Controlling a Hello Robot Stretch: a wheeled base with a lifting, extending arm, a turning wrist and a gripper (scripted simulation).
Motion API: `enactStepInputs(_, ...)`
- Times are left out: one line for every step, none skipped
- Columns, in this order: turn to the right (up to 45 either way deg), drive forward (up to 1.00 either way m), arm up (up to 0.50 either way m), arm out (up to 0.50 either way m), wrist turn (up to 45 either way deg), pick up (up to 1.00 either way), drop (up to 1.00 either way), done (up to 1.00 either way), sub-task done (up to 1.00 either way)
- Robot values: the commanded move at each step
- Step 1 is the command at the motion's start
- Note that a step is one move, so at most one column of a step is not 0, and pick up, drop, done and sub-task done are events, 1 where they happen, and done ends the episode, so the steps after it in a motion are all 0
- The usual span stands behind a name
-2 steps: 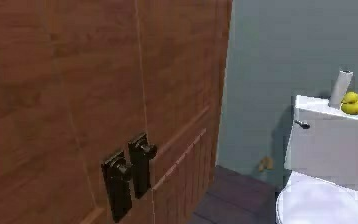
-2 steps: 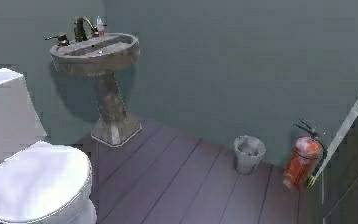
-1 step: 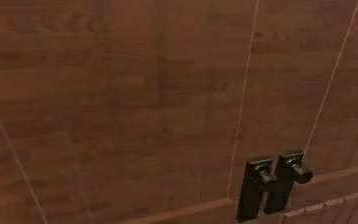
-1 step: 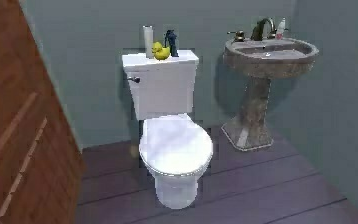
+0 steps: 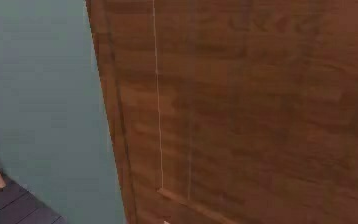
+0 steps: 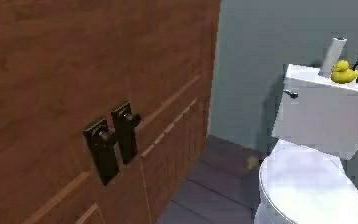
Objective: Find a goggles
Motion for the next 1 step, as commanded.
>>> enactStepInputs(-45.0, 0.00, 0.00, 0.00, 0.0, 0.00, 0.00, 0.00, 0.00)
